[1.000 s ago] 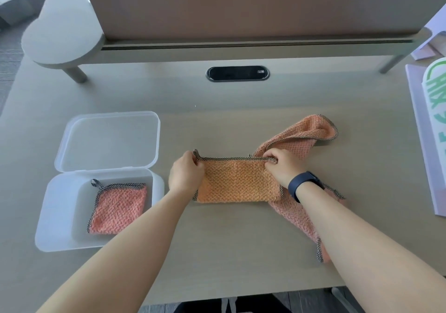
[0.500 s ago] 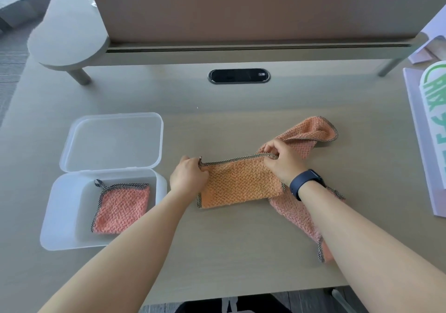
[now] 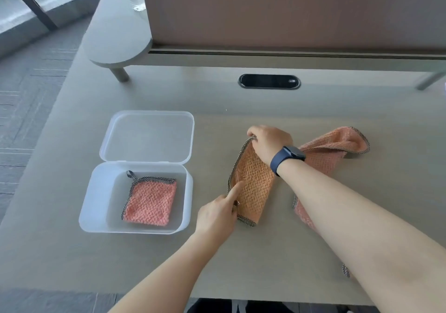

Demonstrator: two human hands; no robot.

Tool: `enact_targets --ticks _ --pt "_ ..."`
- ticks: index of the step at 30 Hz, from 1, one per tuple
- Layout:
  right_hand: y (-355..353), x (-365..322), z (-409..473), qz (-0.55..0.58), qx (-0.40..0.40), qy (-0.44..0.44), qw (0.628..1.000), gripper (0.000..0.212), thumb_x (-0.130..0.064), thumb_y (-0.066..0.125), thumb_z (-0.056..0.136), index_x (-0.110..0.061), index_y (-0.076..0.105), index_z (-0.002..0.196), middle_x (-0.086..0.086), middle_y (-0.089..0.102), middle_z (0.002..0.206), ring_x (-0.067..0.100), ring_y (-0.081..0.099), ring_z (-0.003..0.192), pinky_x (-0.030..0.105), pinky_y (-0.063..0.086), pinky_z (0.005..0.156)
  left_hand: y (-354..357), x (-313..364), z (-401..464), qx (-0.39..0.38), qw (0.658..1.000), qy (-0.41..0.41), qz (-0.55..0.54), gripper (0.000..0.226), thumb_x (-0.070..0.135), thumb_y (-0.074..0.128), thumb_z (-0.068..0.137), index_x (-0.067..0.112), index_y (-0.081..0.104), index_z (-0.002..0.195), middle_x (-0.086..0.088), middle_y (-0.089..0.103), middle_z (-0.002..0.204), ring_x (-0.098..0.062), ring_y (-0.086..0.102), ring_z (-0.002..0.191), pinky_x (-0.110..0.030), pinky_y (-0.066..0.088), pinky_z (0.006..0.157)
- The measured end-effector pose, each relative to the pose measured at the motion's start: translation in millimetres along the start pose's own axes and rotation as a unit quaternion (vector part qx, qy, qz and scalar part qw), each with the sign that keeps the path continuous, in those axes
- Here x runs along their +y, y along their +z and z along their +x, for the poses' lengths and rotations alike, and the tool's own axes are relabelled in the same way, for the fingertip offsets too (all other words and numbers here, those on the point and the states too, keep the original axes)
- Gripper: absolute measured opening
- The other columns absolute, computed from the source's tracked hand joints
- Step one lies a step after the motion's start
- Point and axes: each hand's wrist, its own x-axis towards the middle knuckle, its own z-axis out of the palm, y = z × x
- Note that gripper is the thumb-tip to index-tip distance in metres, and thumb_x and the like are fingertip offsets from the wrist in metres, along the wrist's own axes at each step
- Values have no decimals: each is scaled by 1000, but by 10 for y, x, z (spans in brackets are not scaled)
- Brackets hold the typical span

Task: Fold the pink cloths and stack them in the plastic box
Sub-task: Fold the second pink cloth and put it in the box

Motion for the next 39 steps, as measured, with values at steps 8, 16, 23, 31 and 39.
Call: enact_targets --ticks 8,16,23,31,39 --pt "290 -221 45 2 -25 -40 999 38 1 46 88 -22 60 115 5 61 115 31 54 101 32 39 65 78 -26 -118 10 999 25 -47 33 39 52 82 32 51 114 6 66 99 -23 63 87 -29 38 60" --pt "249 -93 -317 28 100 -39 994 41 8 54 76 -14 65 109 11 58 110 33 51 98 44 47 81 -105 -79 -125 67 996 40 -31 41 36 47 80 31 51 121 8 61 88 -19 63 78 -34 51 57" --pt "290 52 -948 100 44 -117 987 27 12 57 74 -6 69 91 8 66 92 30 61 86 38 52 64 -173 -168 -17 63 981 164 79 25 20 52 75 17 62 98 0 58 108 -26 55 93 -38 51 67" --pt "346 127 -1505 15 -58 -250 966 32 3 62 69 -6 68 99 12 66 105 31 61 93 40 53 78 -160 -290 -28 -41 965 220 136 42 37 59 74 23 58 113 7 51 129 -20 49 115 -36 45 91" --pt "438 82 -1700 -24 -74 -212 974 28 -13 69 70 -8 67 98 14 61 119 31 56 115 41 51 90 -160 -213 -39 -27 964 217 151 31 21 59 73 17 60 104 2 56 117 -25 52 108 -39 46 86"
